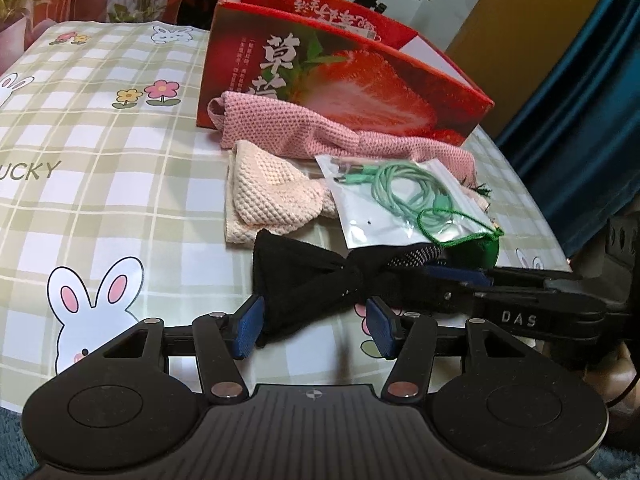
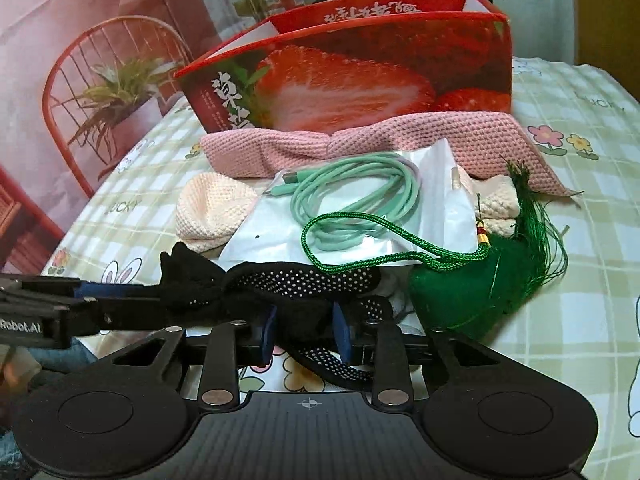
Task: Organize soft objects
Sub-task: 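Grasp the black dotted gloves with the left tool while the right tool grasps them too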
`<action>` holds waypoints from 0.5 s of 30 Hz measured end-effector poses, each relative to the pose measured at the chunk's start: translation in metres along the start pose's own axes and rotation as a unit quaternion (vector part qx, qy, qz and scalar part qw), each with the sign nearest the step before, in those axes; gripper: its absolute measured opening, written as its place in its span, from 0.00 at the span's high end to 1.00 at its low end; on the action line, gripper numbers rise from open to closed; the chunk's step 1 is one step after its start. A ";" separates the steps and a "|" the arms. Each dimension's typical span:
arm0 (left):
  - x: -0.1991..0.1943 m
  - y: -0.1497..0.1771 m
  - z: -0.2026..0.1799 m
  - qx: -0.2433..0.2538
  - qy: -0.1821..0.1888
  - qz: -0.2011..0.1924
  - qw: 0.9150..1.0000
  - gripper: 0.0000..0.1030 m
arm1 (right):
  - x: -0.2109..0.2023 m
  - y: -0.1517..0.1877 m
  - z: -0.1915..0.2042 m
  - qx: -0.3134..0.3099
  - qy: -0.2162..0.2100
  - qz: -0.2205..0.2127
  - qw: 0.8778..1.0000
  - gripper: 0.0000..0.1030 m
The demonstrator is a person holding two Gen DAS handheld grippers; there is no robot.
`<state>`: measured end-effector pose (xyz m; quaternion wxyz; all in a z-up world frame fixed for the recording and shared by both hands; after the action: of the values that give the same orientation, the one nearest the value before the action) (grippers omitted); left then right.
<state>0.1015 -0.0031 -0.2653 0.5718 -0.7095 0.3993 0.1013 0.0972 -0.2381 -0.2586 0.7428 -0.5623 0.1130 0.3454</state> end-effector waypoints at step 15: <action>0.013 0.005 0.011 -0.014 -0.022 0.017 1.000 0.74 | -0.003 0.002 0.004 -0.025 0.002 -0.008 1.000 0.72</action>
<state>0.1101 0.0013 -0.2800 0.5691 -0.7079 0.3968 0.1323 0.0928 -0.2351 -0.2569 0.7306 -0.5826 0.1013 0.3413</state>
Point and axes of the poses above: each gripper's, at about its wrist camera, not at the fingertips, and x roughly the way its jaws point, z to its left, y to its underside, the point moved 3 cm from there along x, roughly the way its jaws point, and after that the axes turned 15 degrees about -z, right-handed, at the moved point
